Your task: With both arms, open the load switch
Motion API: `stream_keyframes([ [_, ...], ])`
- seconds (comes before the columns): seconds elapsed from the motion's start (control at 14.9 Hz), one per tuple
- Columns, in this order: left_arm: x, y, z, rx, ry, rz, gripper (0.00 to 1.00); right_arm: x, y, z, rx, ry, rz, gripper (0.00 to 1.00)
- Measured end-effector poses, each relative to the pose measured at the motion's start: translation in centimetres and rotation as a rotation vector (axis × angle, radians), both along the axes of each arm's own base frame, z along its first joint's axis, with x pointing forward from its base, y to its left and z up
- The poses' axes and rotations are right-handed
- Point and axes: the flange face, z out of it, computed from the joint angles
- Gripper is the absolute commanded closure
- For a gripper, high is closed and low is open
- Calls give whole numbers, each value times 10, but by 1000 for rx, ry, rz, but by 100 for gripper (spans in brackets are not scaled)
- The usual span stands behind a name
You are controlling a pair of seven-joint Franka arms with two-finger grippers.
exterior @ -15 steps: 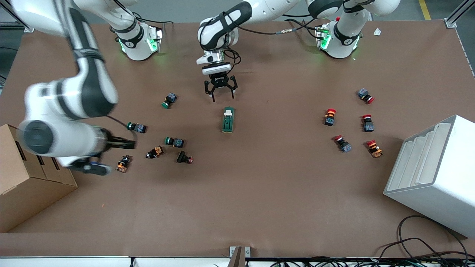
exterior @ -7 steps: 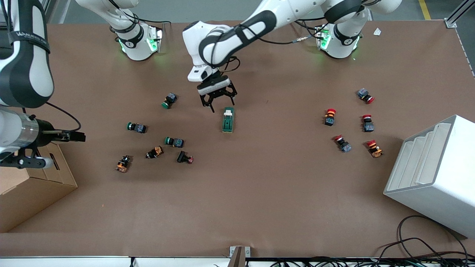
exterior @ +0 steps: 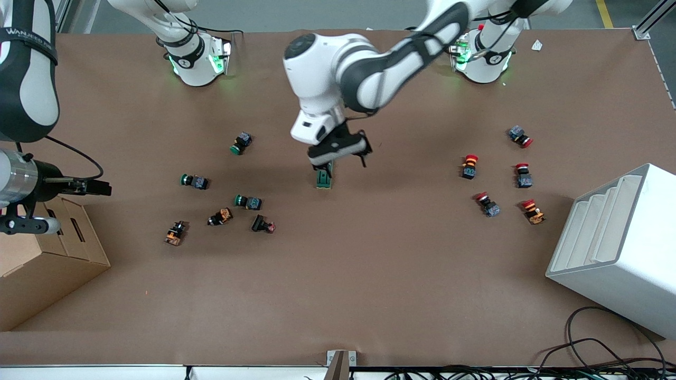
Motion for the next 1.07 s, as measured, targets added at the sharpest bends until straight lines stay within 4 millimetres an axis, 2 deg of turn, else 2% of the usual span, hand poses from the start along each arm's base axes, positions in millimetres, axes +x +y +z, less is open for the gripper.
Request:
stream_keyframes([
  [0.13,34,40,30,-30,44,-6,1,0,5,2,3,-2,9,0],
  [0.27,58,82,54,-13,89,-18,0,-4,9,5,7,25,15,0],
  [0.54,88,163,98,14,174,-76,0,-18,12,29,13,28,18,0],
  [0.8,108,241,138,-52,214,-13,0,-32,13,52,17,5,18,0],
  [1.07,99,282,178,-57,247,-75,0,-53,12,78,16,-26,16,0],
])
